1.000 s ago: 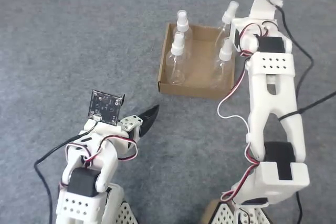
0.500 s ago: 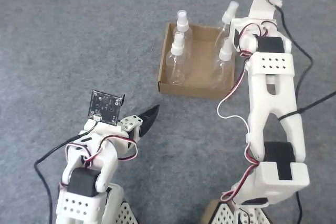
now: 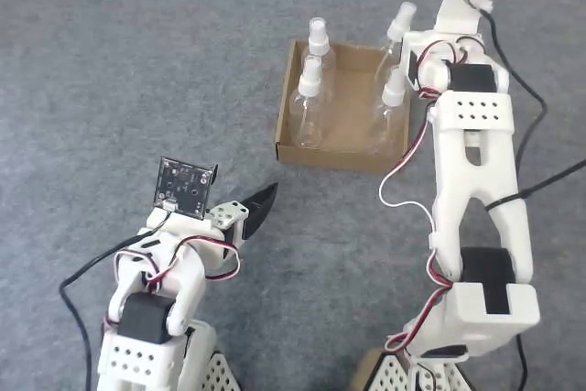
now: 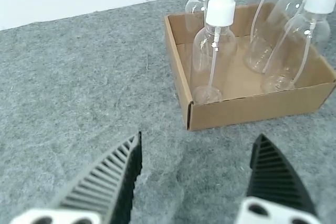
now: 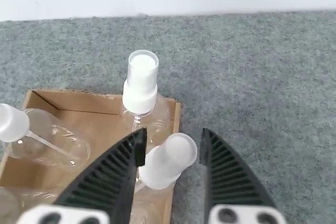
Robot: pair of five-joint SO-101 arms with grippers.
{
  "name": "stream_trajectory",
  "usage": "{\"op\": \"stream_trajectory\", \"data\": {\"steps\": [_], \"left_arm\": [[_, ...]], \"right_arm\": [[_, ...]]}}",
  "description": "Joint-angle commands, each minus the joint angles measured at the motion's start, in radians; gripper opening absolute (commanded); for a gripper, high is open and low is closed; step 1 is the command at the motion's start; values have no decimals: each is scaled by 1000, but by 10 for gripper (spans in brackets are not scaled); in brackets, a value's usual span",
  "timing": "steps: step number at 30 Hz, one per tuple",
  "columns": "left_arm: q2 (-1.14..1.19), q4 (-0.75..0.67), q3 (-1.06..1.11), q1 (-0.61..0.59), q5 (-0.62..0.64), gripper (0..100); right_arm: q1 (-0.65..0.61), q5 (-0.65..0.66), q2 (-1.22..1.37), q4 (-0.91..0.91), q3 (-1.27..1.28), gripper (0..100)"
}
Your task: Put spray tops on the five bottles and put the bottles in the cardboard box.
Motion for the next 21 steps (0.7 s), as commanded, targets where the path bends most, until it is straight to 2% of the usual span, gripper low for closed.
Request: {"op": "stream_trajectory", "data": {"steps": [1, 12, 21], "left_arm": [[-12, -28, -8, -5, -9, 308], [-12, -28, -8, -6, -9, 308], [-8, -55, -8, -60, -9, 308]], "right_arm": [[-2, 12, -13, 5, -11, 113], [-5, 12, -13, 5, -11, 108], [-5, 14, -13, 5, -11, 101]]}}
